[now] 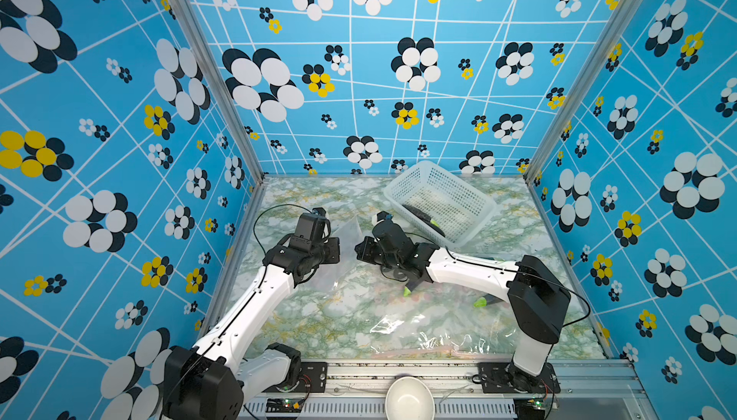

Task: Place the eggplant in a zip-top bag and seal the zipper
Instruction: Open the zipper of the food storage bag at the center of the board.

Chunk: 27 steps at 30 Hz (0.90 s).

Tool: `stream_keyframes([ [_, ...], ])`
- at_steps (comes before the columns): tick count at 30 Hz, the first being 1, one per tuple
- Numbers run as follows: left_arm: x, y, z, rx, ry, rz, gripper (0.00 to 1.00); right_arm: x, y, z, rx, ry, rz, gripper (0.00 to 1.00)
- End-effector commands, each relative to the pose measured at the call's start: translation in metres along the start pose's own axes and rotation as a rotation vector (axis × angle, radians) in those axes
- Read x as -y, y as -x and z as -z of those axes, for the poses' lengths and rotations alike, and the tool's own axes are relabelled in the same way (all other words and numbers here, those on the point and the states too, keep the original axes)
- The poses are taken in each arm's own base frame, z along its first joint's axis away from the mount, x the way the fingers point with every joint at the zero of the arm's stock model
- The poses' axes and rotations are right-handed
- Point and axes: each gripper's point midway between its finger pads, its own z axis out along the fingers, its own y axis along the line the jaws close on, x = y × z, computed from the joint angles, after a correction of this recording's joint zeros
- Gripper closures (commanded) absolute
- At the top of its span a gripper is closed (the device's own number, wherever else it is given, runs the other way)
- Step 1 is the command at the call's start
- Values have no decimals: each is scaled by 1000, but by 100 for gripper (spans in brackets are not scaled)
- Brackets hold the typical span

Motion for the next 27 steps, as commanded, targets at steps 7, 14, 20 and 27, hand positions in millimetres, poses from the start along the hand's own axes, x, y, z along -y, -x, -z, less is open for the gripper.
stream_keyframes([
  [7, -8, 21, 52, -45, 112, -72, 100, 58, 6, 8, -19, -113, -3, 95],
  [14, 0, 23, 54, -48, 80, -59, 100, 35, -14, -1, -115, -34, 68, 94],
  [20, 0, 8, 37, -67, 70, -24, 100, 24, -12, -7, -124, -7, 81, 85],
  [27, 6, 14, 47, -40, 67, 16, 100, -25, -1, -29, -133, 120, 115, 87],
])
